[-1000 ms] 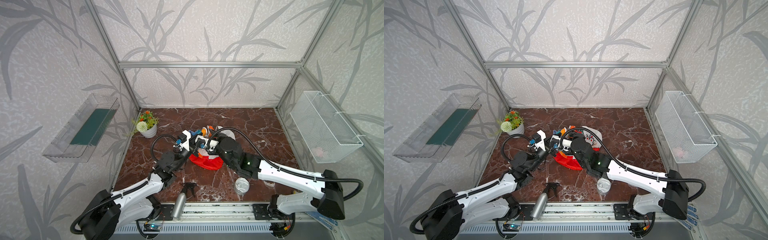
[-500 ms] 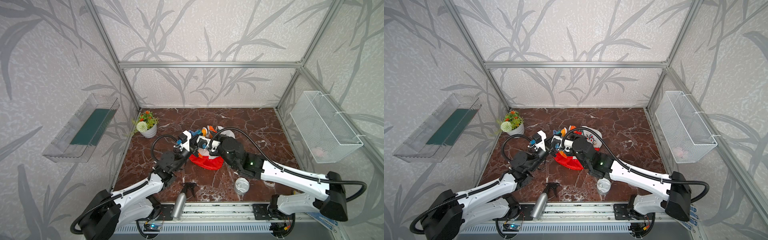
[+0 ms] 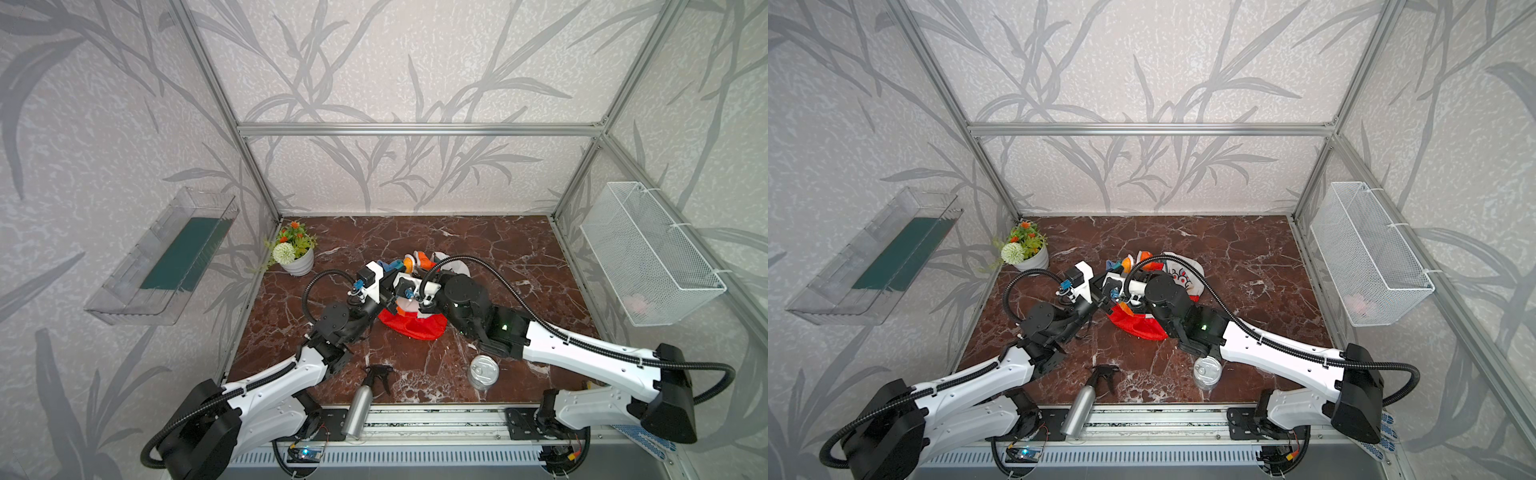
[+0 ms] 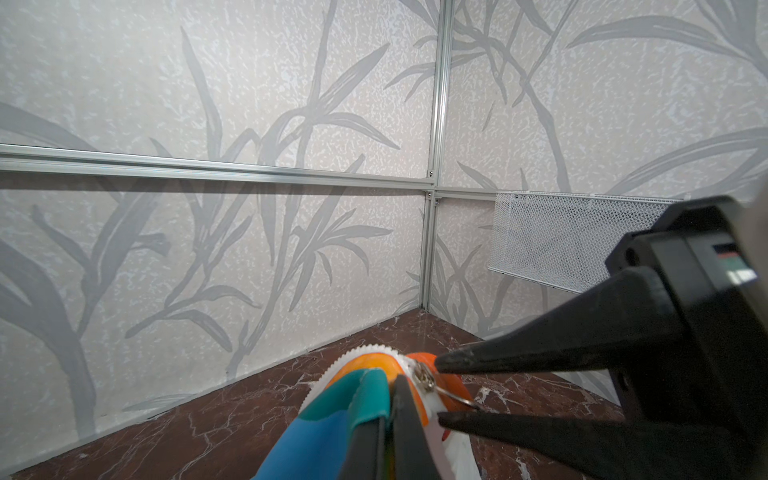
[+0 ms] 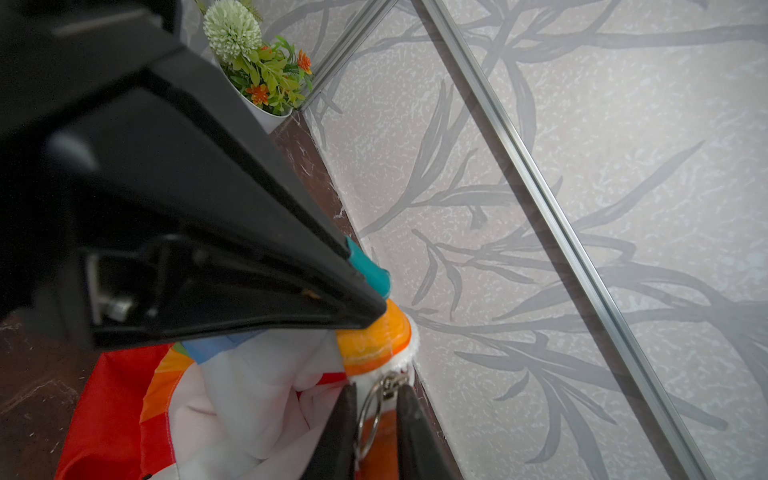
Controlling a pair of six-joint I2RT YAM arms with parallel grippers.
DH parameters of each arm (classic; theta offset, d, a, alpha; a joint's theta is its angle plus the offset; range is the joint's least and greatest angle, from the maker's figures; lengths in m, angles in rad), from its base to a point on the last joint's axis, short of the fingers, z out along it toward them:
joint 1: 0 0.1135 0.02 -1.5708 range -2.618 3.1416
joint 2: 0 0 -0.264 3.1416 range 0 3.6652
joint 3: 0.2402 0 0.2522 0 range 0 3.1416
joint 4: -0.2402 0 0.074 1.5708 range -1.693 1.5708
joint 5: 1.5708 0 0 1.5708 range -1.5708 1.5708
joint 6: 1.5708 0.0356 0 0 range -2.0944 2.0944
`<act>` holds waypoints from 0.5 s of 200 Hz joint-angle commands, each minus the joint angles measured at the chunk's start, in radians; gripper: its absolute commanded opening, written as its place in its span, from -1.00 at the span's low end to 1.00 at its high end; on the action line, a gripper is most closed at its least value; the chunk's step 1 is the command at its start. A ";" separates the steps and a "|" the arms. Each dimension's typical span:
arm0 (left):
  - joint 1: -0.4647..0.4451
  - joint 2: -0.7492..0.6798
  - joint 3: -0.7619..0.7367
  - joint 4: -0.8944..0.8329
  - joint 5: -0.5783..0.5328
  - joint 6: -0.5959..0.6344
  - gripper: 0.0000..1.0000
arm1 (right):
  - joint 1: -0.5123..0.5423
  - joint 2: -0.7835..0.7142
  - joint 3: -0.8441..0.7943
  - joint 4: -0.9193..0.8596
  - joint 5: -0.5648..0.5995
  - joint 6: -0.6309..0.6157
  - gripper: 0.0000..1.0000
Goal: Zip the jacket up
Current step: 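Grasp the zipper pull ring with the right gripper beside the left gripper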
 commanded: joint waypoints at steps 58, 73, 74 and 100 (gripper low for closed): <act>-0.005 -0.020 0.005 0.000 0.009 0.025 -1.00 | -0.014 -0.042 0.056 -0.069 -0.049 0.052 -0.93; -0.006 -0.023 0.004 -0.005 0.007 0.029 -1.00 | -0.024 -0.047 0.078 -0.126 -0.079 0.082 -1.00; -0.006 -0.023 0.004 -0.005 0.006 0.030 -1.00 | -0.024 -0.047 0.079 -0.129 -0.079 0.082 -1.00; -0.006 -0.026 0.004 -0.010 0.013 0.030 -1.00 | -0.040 -0.058 0.082 -0.134 -0.093 0.106 -1.00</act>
